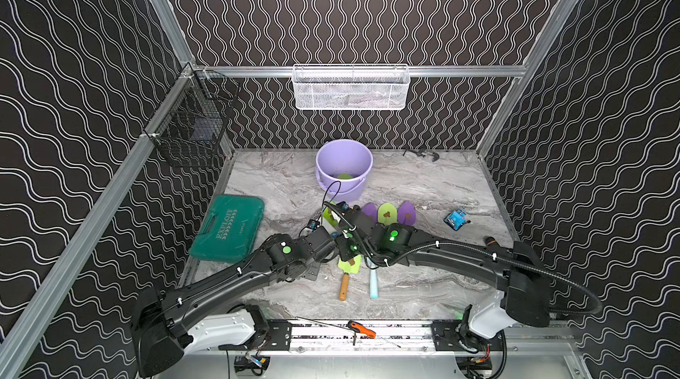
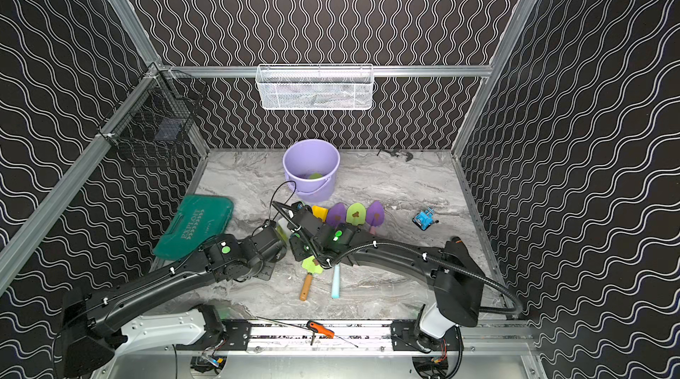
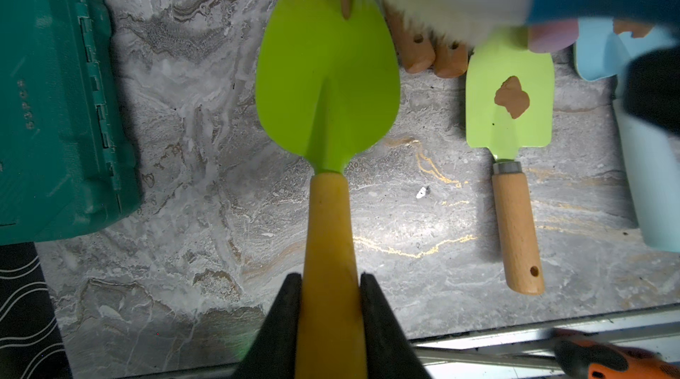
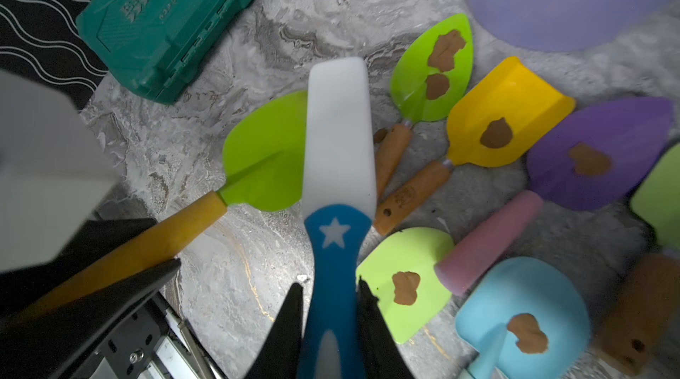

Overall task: Brush the soil off the hand trowel and place it into the bucket
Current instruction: Brush off the soil from the hand trowel.

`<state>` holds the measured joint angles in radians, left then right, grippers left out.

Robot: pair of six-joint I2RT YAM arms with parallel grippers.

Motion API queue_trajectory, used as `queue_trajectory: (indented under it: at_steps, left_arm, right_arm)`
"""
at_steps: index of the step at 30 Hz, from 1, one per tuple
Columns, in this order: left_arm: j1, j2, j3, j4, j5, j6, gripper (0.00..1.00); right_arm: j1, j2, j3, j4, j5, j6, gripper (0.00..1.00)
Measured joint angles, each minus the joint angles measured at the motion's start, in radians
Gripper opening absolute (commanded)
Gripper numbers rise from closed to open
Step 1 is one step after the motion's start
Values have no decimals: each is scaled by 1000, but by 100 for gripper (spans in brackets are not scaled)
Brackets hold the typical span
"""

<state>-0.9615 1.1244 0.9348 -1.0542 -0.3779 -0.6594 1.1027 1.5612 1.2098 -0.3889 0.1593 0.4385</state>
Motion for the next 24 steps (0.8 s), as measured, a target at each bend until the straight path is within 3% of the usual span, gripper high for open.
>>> queue_trajectory:
  at_steps: [6, 14, 24]
  left_arm:
    - [1, -2, 0, 8, -3, 0, 0]
    - [1, -32, -7, 16, 2, 1, 0]
    - [7, -19, -30, 44, 30, 7, 0]
  right_arm:
    - [3, -95, -76, 38, -83, -5, 0]
    - [6, -46, -115, 106, -180, 0, 0]
    - [-163, -34, -112, 124, -171, 14, 0]
